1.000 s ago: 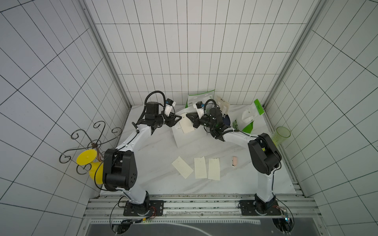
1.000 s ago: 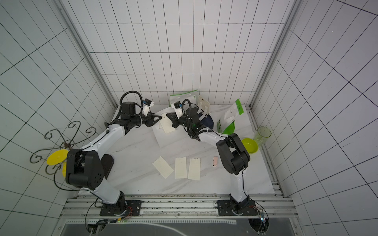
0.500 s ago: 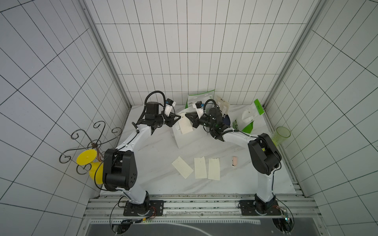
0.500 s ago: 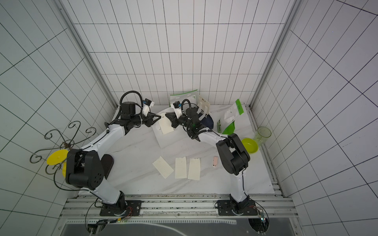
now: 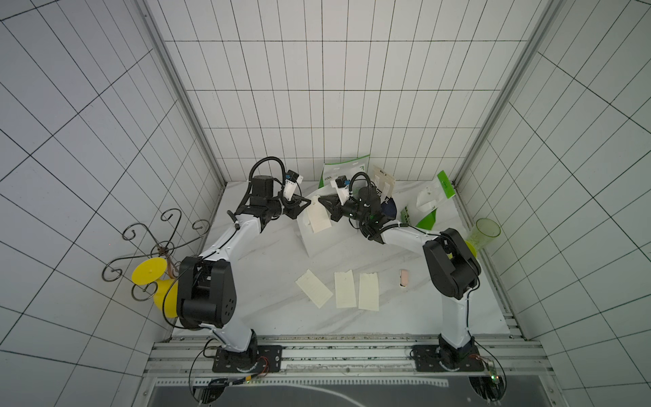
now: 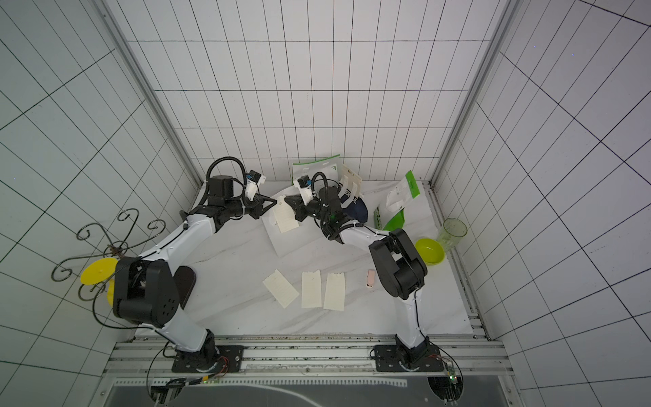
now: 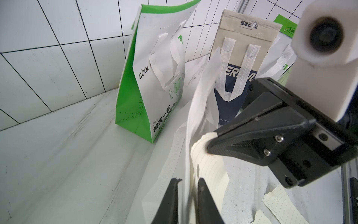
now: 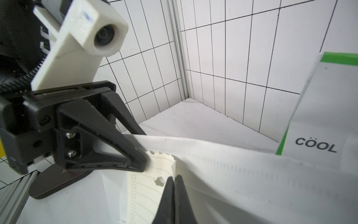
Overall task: Staple the receipts to the bags
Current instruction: Hold the receipt from the takeout bag.
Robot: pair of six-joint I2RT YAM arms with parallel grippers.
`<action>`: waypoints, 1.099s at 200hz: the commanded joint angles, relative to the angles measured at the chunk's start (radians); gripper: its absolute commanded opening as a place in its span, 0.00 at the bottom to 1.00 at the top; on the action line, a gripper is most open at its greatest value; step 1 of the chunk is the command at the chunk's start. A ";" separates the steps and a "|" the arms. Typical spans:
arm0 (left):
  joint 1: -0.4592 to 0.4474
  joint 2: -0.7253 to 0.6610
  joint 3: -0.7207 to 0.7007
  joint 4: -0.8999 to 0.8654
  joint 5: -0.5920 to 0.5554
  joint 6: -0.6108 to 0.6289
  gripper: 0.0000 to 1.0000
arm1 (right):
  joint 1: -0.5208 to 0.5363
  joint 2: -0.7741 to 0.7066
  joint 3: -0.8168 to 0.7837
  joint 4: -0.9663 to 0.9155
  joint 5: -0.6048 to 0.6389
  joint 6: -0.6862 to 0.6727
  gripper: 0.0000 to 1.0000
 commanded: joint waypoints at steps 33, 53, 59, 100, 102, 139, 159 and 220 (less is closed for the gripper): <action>-0.005 0.014 0.022 0.002 0.003 0.021 0.32 | 0.004 0.005 0.134 0.035 0.004 -0.011 0.00; -0.004 0.013 0.022 0.003 0.001 0.021 0.34 | 0.005 0.004 0.131 0.042 0.003 -0.010 0.00; -0.004 0.014 0.024 0.003 0.002 0.021 0.34 | 0.005 0.002 0.127 0.048 0.004 -0.009 0.00; -0.005 0.016 0.021 0.005 -0.001 0.020 0.40 | 0.005 -0.003 0.123 0.060 -0.008 -0.009 0.00; -0.005 0.017 0.022 0.004 -0.002 0.020 0.40 | 0.005 -0.002 0.124 0.058 -0.006 -0.010 0.00; -0.005 0.016 0.020 0.005 0.004 0.024 0.24 | 0.005 0.014 0.134 0.050 0.000 -0.012 0.00; -0.005 0.018 0.021 0.005 0.006 0.027 0.17 | 0.005 0.018 0.141 0.052 0.000 -0.010 0.00; -0.007 0.017 0.018 0.007 0.009 0.038 0.02 | 0.006 0.040 0.170 0.054 -0.005 -0.002 0.00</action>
